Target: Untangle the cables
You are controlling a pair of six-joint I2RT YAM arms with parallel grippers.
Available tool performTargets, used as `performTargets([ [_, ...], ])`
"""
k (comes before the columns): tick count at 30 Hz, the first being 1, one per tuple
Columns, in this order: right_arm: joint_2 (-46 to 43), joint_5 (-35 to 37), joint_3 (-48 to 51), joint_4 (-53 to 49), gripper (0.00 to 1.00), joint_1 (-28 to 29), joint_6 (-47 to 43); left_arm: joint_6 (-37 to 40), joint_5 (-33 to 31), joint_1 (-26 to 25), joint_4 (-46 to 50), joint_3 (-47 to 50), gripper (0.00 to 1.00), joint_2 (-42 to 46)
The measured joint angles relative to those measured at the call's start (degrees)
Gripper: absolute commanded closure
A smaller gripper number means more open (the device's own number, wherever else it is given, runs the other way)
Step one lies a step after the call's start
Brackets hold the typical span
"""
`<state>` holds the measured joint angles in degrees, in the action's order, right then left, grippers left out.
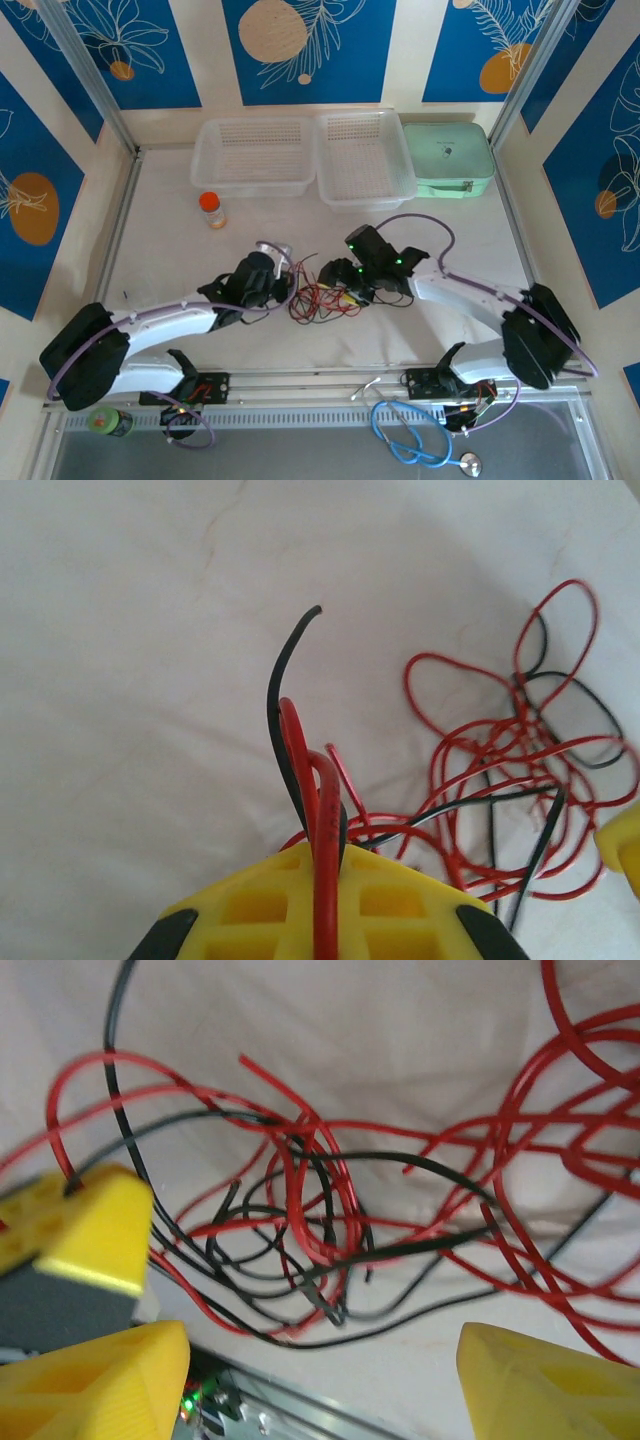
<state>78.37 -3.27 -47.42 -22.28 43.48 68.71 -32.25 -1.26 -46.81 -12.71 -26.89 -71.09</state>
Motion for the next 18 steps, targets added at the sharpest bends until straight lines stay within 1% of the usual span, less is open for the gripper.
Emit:
performTargets([
  [5, 9.0, -0.2, -3.0, 2.5, 0.42, 0.0, 2.3, -2.1, -2.9, 0.0, -6.8, 5.9, 1.00, 0.3],
  [10, 14.4, -1.3, -3.7, 3.9, 0.54, 0.0, 3.1, -2.9, -6.3, 0.0, -8.3, 8.7, 1.00, 4.2],
  [15, 17.1, -1.9, -3.1, 4.0, 0.83, -0.2, 3.4, -3.9, -9.4, 0.0, -7.9, 11.8, 1.00, 9.8],
  [17, 16.7, -2.1, -1.5, 4.6, 0.90, -0.9, 3.3, -4.6, -10.5, 0.0, -7.3, 13.6, 1.00, 12.4],
  [18, 16.3, -2.1, -0.3, 4.9, 0.92, -1.5, 3.3, -5.0, -11.1, 0.0, -6.5, 14.6, 0.99, 13.8],
])
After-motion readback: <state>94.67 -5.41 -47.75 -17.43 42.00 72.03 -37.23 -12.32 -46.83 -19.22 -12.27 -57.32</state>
